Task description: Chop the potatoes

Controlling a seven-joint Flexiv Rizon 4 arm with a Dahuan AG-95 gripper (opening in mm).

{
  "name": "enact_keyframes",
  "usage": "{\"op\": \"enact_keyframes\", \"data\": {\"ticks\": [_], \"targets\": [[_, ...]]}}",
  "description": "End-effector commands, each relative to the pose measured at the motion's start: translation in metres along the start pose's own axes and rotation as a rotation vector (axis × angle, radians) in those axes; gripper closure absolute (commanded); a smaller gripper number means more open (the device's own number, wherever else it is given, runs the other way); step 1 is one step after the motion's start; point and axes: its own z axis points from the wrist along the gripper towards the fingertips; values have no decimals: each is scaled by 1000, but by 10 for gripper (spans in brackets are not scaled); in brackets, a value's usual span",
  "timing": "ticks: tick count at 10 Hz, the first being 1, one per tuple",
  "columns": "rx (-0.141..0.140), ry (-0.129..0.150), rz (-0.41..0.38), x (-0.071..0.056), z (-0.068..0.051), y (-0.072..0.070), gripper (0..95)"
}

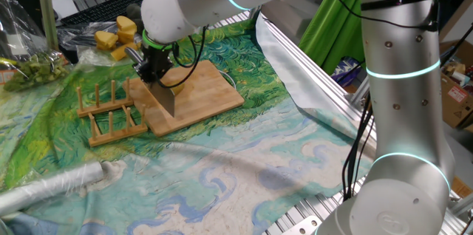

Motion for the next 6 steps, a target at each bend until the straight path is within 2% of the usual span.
{"op": "enact_keyframes", "data": {"ticks": [1, 4, 6], "targets": [[6, 1, -5, 5, -4, 0, 950], [4, -2, -1, 5, -1, 1, 950], [2, -3, 0, 5, -3, 1, 950]]}}
